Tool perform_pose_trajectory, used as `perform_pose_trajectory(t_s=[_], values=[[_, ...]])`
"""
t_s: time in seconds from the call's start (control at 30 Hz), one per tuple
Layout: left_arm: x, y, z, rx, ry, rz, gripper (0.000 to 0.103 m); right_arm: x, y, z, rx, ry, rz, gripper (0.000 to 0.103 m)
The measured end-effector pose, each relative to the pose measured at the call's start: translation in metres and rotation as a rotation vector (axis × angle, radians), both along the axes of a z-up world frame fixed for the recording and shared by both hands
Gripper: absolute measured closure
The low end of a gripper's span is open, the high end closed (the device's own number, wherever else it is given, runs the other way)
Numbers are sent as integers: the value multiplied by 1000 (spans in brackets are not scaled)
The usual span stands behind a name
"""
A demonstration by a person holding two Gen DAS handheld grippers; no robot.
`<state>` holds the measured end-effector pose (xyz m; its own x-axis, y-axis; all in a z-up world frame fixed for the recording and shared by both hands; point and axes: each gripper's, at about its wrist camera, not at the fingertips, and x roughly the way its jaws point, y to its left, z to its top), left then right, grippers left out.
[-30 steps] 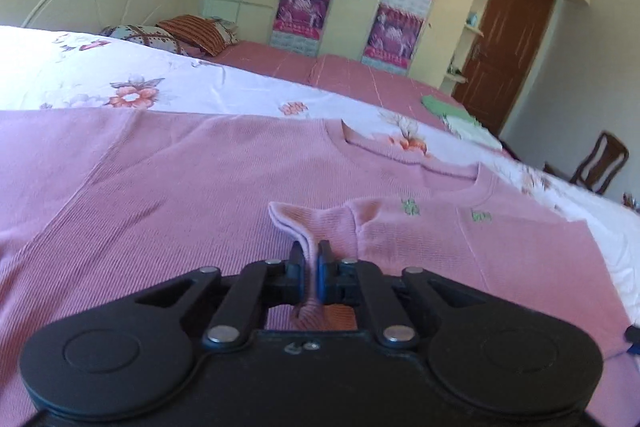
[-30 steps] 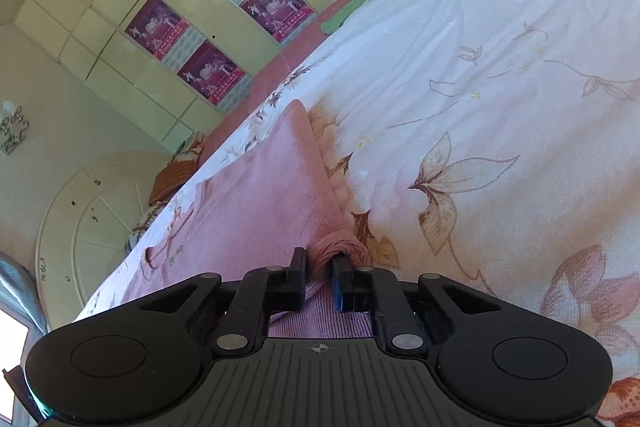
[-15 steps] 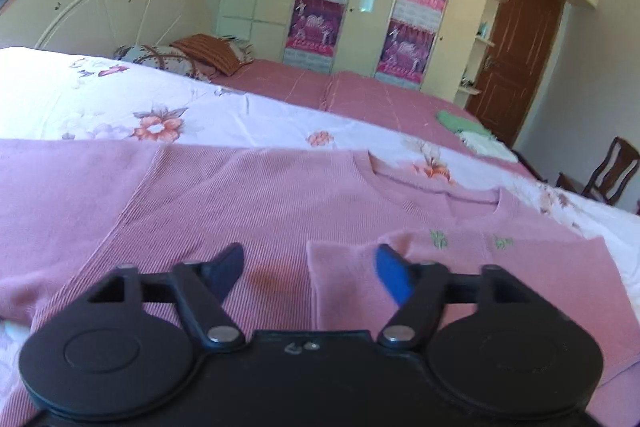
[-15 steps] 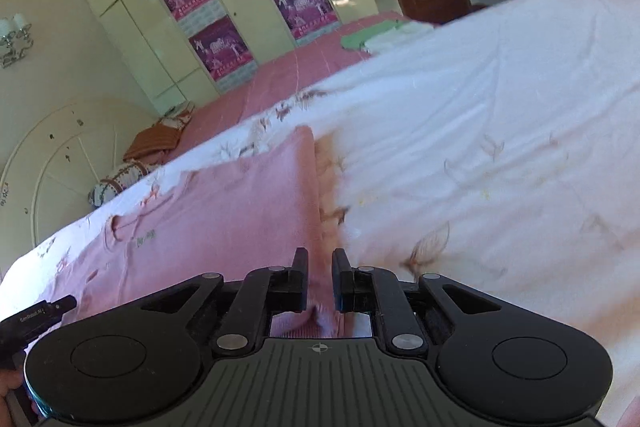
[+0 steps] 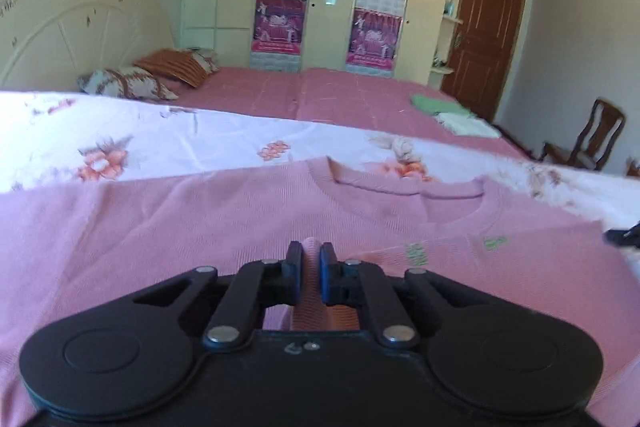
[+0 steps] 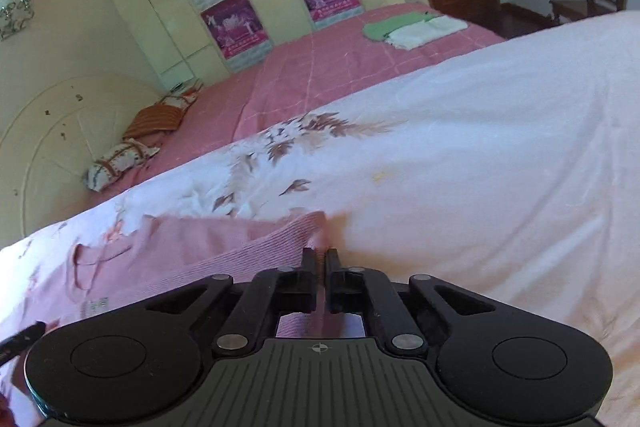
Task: Fold small clothes
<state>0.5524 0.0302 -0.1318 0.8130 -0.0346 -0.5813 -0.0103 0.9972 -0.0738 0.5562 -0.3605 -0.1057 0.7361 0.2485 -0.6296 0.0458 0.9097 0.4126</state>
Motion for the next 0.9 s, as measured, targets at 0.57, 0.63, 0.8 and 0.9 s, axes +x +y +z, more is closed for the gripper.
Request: perform_pose_trajectory(t_s=[0.57, 0.63, 0.8, 0.9], values=[[-79, -13, 11, -87, -10, -10, 61, -103, 37, 5, -82, -84, 250, 103], [-66, -24, -3, -20, 31, -27, 58, -104, 45, -10, -101, -35, 241, 103], [-77, -7, 14, -23, 12, 25, 21, -107, 48, -1, -91, -40, 160, 103], [-100, 32, 13, -40, 38, 89, 27, -107, 51, -9, -138, 23, 155, 103]])
